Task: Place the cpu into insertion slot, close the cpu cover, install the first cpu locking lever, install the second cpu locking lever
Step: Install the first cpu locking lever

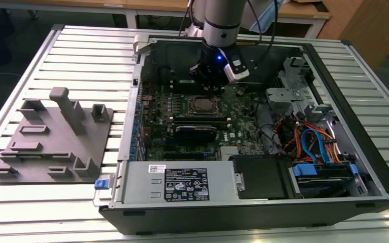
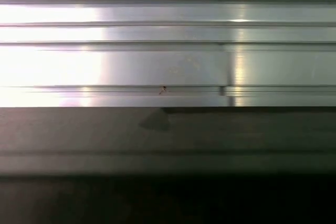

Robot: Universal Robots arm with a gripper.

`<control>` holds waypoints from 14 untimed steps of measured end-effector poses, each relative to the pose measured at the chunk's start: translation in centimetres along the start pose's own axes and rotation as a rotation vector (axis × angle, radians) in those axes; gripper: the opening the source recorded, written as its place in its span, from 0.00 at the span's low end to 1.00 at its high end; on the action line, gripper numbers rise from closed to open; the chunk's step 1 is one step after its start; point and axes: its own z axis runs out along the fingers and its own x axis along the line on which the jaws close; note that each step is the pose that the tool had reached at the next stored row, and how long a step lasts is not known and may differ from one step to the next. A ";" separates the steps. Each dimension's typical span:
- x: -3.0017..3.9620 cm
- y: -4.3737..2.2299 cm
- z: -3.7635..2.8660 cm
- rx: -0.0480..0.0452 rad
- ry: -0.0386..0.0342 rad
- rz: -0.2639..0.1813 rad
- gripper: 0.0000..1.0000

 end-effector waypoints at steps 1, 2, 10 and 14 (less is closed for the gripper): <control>0.00 0.00 0.03 -0.0039 0.0001 0.000 0.10; 0.00 -0.01 0.05 -0.0083 0.0004 0.000 0.10; -0.03 0.02 -0.09 -0.0304 -0.0001 0.000 0.10; -0.02 0.00 -0.63 -0.0289 0.0007 0.000 0.10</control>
